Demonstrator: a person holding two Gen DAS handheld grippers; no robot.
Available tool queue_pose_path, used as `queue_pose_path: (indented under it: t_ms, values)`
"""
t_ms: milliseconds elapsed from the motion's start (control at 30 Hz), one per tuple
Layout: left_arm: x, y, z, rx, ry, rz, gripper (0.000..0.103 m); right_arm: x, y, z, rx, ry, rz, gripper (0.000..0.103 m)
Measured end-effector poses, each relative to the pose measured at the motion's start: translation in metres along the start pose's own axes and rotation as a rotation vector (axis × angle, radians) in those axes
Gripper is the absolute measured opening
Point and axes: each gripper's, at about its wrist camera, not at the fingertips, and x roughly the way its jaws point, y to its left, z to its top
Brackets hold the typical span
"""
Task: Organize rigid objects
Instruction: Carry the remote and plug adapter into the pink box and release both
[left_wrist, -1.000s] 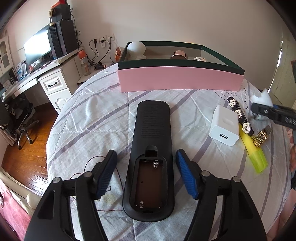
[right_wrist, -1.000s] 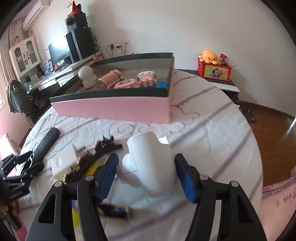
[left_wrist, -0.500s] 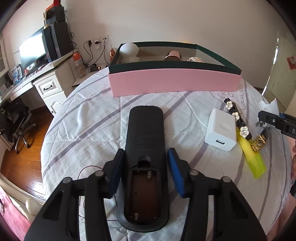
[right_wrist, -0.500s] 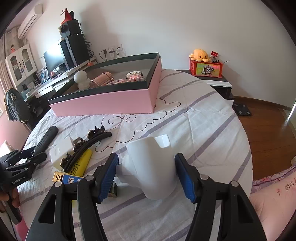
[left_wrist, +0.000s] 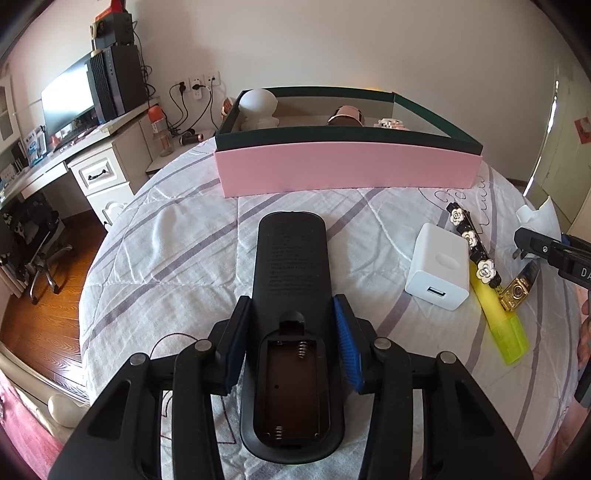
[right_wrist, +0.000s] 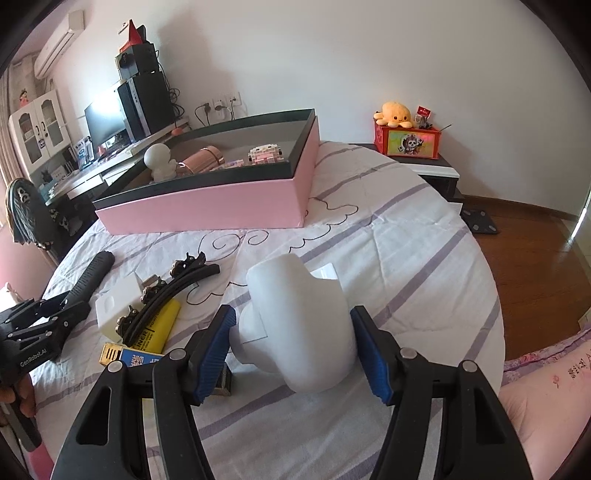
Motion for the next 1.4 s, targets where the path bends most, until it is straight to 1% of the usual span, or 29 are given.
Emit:
queue_pose_path:
  t_ms: [333,500,667,767,900,1033,1133,1167,1267,1400]
  values:
    - [-0.010,0.001,0.001,-0.002,-0.014,-0.029,0.044,-0.012,0.004,0.004,-0.008,-0.020,0.016,0.065]
    - [-0.018,0.000,0.002,0.000,-0.024,-0.025,0.044,-0.017,0.009,0.007,-0.015,-0.029,0.030,0.065]
    - [-0.028,-0.004,0.010,0.018,-0.052,-0.037,0.044,-0.020,0.015,0.011,-0.035,-0.032,0.040,0.065]
    - [-0.032,-0.010,0.019,0.045,-0.067,-0.045,0.044,-0.021,0.020,0.017,-0.056,-0.037,0.045,0.065]
    - [-0.039,-0.013,0.039,0.069,-0.100,-0.062,0.044,-0.023,0.027,0.029,-0.087,-0.048,0.062,0.065]
    - [-0.041,-0.019,0.068,0.107,-0.135,-0.078,0.044,-0.021,0.034,0.048,-0.125,-0.059,0.069,0.065]
    - [-0.038,-0.023,0.093,0.127,-0.144,-0.164,0.044,-0.017,0.039,0.065,-0.151,-0.060,0.096,0.065]
    - [-0.035,-0.025,0.103,0.138,-0.145,-0.170,0.044,-0.015,0.042,0.071,-0.164,-0.059,0.096,0.065]
    - [-0.018,-0.032,0.132,0.179,-0.144,-0.123,0.044,-0.005,0.049,0.094,-0.204,-0.059,0.094,0.065]
    - [0.014,-0.029,0.170,0.171,-0.104,-0.151,0.044,0.020,0.055,0.131,-0.230,-0.045,0.103,0.065]
